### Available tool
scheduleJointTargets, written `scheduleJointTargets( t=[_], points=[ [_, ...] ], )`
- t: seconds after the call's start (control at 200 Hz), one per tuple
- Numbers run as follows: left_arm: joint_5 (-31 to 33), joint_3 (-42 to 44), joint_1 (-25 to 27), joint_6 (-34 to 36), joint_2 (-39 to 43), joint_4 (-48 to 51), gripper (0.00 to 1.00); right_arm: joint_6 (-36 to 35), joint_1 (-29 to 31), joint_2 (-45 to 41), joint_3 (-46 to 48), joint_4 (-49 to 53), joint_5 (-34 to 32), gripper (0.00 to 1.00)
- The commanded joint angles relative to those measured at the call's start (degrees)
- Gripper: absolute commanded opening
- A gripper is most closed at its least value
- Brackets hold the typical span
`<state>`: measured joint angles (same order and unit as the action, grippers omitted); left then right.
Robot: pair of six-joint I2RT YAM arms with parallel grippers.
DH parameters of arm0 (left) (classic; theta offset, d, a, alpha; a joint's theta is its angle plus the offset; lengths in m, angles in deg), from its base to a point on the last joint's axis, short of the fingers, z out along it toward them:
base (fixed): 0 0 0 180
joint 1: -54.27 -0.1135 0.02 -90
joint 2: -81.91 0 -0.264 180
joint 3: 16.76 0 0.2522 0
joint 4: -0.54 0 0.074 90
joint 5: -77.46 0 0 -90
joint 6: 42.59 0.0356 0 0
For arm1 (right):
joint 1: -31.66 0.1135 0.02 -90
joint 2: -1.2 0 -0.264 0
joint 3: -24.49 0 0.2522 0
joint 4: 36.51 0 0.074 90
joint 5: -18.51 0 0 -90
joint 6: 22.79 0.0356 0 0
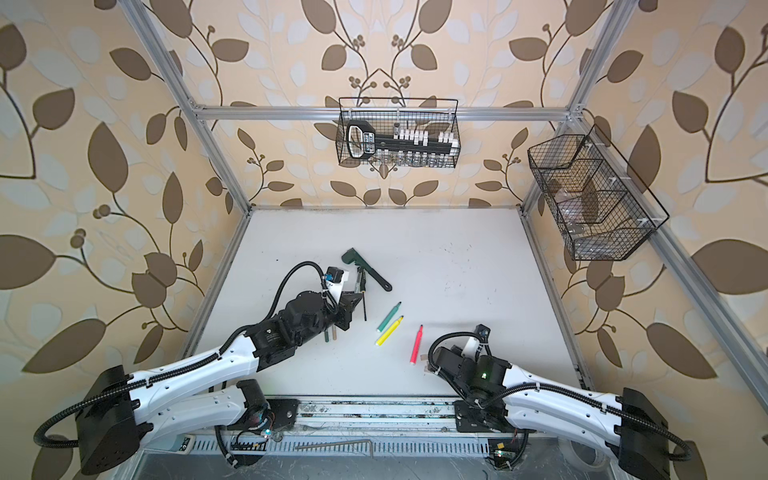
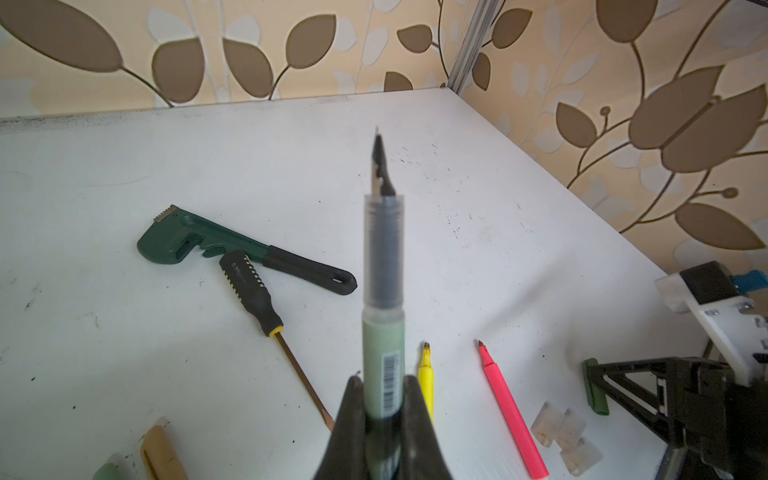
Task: Insert the pens into the pen caps
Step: 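Close the right gripper on the dark green pen cap, then lift the dark green cap upright with the right gripper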
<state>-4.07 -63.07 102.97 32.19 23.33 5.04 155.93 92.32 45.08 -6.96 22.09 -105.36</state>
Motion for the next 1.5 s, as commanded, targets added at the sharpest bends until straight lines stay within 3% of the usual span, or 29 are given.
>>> scheduleJointTargets(
  t=[0.0,0.24,0.83,1.025,1.324,1.494],
  points=[
    [-1.5,-0.3,0.1,0.0,0.7,-2.3,0.0,2.3,-0.2,2.0,0.6,-1.9,1.5,0.46],
    [-1.0,-0.2,0.1,0.3,1.8,-1.6,0.0,-1.3,-3.2,9.4,3.5,-14.1,6.4,0.42],
    [-0.9,0.0,0.1,0.6,2.5,-1.7,0.0,-3.3,-3.0,11.0,4.6,-16.4,4.9,0.14],
    [-1.0,0.1,0.1,0.6,2.7,-1.7,0.0,-4.2,-3.1,12.4,4.7,-17.6,5.1,0.13],
    [-1.0,0.1,0.1,0.8,2.8,-1.8,0.0,-6.2,-3.0,19.4,1.9,-17.8,5.1,0.22],
    [-0.9,0.1,0.1,0.9,3.0,-1.7,0.0,-7.2,-2.9,21.6,1.6,-19.8,5.1,0.0]
  ],
)
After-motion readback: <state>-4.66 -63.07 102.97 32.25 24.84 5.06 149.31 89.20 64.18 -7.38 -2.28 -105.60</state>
